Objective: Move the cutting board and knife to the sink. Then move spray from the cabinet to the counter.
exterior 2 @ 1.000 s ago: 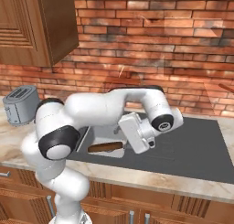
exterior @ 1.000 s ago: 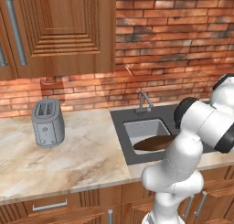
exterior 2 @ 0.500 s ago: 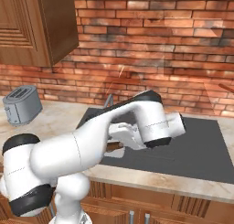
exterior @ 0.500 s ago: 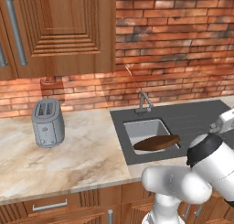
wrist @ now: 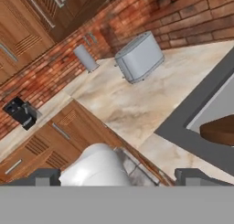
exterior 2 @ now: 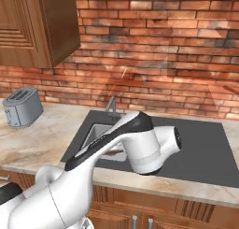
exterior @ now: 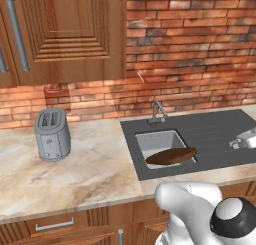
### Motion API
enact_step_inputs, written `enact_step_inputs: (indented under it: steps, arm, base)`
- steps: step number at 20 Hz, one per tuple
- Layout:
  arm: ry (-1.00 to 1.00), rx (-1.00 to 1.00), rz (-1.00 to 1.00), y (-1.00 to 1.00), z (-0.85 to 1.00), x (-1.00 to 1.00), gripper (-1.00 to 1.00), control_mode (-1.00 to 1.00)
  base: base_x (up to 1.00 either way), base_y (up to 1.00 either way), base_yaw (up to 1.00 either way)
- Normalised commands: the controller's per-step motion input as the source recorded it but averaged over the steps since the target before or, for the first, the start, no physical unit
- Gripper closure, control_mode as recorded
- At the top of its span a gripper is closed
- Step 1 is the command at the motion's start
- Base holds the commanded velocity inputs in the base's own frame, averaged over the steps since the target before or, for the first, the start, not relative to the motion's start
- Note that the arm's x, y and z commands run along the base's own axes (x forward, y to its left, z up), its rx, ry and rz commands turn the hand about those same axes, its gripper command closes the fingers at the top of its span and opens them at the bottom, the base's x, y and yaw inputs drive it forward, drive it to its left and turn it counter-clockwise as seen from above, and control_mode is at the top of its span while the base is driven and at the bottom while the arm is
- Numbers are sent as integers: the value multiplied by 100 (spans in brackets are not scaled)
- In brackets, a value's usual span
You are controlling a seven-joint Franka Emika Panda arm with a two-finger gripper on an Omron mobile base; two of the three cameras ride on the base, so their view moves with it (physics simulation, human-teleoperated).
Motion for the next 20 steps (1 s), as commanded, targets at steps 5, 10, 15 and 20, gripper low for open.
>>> enact_step_inputs:
  steps: [5,10,15,20]
  arm:
    - [-2,0,0,0,0,-2,-100,100]
    - [0,0,0,0,0,0,-100,100]
    - [0,0,0,0,0,0,-100,100]
    - [0,0,0,0,0,0,-100,100]
  base:
    - [-4,-3,0]
    - [-39,-38,-6]
    - [-46,-35,-14]
    - [-34,-37,-15]
